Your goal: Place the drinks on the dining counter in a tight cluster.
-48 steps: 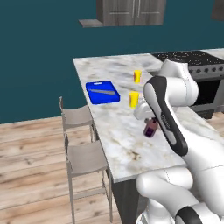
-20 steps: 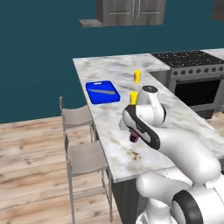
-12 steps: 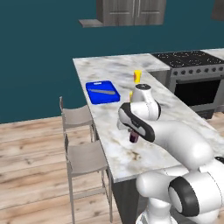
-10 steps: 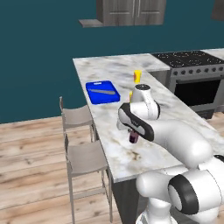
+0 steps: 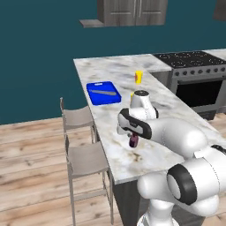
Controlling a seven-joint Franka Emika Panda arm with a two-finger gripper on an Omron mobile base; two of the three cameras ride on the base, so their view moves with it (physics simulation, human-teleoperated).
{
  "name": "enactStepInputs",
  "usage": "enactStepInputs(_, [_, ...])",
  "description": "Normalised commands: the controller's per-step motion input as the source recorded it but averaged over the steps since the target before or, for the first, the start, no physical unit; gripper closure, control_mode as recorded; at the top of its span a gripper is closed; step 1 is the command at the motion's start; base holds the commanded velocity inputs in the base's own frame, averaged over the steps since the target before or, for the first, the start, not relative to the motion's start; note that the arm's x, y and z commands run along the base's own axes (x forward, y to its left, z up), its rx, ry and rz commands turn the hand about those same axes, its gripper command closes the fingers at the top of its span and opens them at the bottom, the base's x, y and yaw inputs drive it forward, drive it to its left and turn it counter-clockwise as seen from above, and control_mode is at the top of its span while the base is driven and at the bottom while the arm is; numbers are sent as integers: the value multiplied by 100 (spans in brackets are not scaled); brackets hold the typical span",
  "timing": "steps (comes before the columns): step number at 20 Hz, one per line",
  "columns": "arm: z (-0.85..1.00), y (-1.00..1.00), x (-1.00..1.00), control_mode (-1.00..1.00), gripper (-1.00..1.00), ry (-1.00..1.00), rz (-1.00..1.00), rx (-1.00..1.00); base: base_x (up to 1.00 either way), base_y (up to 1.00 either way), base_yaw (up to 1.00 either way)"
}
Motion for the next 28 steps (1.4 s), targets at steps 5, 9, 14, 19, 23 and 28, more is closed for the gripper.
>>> enactStepInputs(5, [-28, 0, 15, -100, 100, 6, 0, 0, 0, 0, 0])
enactStepInputs(9, [-19, 0, 5, -100, 100, 9, 0, 0, 0, 0, 0])
enactStepInputs(14, [-1, 0, 0, -100, 100, 3, 0, 0, 0, 0, 0])
enactStepInputs(19, [0, 0, 0, -100, -100, 0, 0, 0, 0, 0, 0])
enactStepInputs(23, [0, 0, 0, -100, -100, 0, 0, 0, 0, 0, 0])
enactStepInputs(28, [0, 0, 0, -100, -100, 0, 0, 0, 0, 0, 0])
